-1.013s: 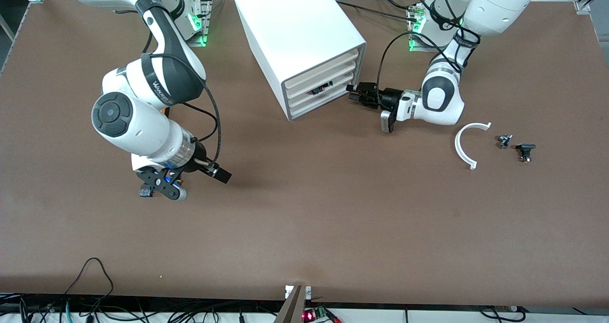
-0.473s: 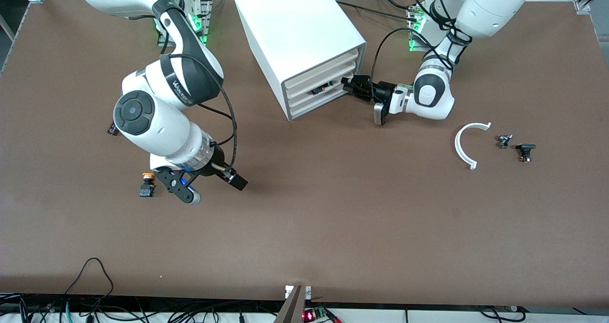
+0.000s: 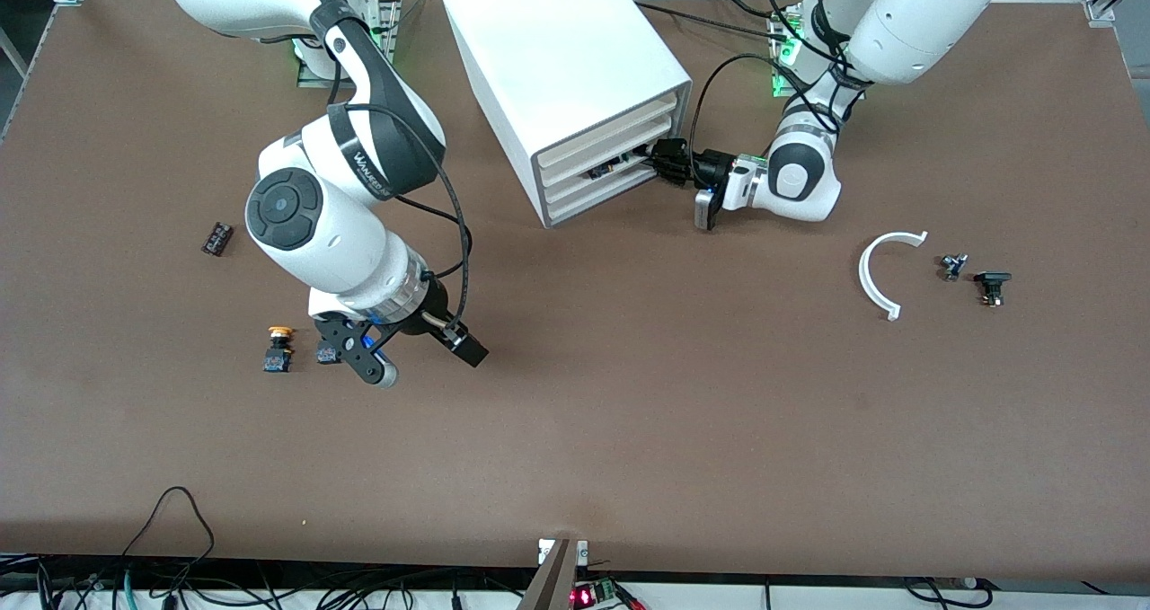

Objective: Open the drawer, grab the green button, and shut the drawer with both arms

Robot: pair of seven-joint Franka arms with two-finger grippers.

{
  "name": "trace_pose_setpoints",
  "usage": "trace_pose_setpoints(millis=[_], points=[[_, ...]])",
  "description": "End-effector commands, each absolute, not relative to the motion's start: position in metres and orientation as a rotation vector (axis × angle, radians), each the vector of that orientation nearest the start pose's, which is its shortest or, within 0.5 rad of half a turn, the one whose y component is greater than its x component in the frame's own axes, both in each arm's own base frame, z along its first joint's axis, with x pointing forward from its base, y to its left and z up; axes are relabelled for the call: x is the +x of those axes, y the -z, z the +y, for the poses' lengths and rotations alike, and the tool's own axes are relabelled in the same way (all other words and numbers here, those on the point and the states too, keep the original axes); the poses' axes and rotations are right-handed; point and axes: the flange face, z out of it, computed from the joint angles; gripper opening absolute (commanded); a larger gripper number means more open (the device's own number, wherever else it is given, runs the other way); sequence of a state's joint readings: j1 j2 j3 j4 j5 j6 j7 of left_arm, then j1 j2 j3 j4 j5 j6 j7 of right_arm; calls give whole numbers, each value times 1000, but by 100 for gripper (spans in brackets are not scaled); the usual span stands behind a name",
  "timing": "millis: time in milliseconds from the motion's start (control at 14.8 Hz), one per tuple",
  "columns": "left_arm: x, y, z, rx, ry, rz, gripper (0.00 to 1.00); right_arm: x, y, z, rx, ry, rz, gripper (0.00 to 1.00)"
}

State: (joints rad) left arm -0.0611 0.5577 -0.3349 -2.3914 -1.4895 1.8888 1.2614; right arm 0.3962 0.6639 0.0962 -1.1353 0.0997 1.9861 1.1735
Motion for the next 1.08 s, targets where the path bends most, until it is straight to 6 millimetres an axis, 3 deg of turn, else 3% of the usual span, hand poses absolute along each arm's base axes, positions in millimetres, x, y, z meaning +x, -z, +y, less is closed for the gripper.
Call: trace_pose_setpoints(millis=[0,135,405,743,1013], points=[[347,-104,-253,1709,291,-235,0,674,-440,369,-2658,20,1084,100],[353,-106,-247,1711,277,-221,0,668,-443,390,-2622,23,1117,100],[391,-115,-235,1719,223,-200,0,658,-445,413,-2577,27,1157,100],[466,-123,-192,1821,207,-227,0,640,-446,444,-2520,7,1237,100],[507,-118,-167,1861,166,-237,0,616,-450,482,-2429,-20,1340,100]])
